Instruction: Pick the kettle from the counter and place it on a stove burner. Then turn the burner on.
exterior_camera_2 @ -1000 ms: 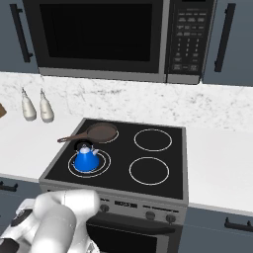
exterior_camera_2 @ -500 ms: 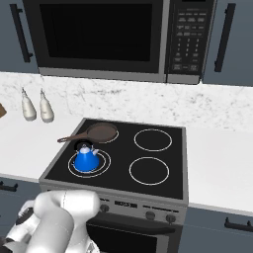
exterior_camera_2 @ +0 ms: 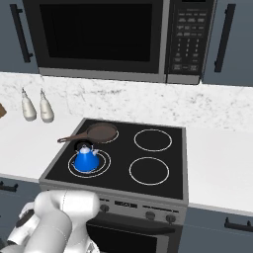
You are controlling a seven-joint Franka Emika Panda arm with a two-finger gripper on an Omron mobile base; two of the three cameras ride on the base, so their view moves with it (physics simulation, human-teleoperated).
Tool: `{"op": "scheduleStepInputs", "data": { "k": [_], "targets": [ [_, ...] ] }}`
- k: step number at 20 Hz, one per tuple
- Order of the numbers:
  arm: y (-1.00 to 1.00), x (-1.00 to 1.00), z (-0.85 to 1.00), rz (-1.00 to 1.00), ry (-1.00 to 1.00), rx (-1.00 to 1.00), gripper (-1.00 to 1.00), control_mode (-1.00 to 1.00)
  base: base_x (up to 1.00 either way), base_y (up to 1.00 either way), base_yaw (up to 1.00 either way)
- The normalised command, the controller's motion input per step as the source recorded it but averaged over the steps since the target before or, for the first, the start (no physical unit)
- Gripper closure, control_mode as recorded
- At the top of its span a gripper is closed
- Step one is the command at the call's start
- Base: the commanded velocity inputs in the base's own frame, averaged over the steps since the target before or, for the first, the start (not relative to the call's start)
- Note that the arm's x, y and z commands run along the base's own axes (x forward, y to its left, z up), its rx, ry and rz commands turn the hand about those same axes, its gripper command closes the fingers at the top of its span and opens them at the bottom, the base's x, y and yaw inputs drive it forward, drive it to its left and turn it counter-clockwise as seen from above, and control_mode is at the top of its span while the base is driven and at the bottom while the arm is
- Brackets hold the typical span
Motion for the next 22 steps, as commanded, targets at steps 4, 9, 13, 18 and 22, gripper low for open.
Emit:
{"op": "scheduleStepInputs", "data": {
  "k": [4,9,13,18,22],
  "targets": [
    [-0.01,0.00,-0.12,0.03,0.00,0.13,-1.00,-1.00,0.00,0.00,0.00],
    [-0.03,-0.03,-0.22,0.05,0.00,0.14,-1.00,-1.00,0.00,0.00,0.00],
    [0.00,-0.26,-0.16,0.06,0.00,0.15,-1.00,-1.00,0.00,0.00,0.00],
    [0.00,-0.34,-0.12,0.04,0.00,0.14,-1.00,-1.00,0.00,0.00,0.00],
    [0.00,-0.41,-0.16,0.02,0.01,0.14,-1.00,-1.00,0.00,0.00,0.00]
  ]
}}
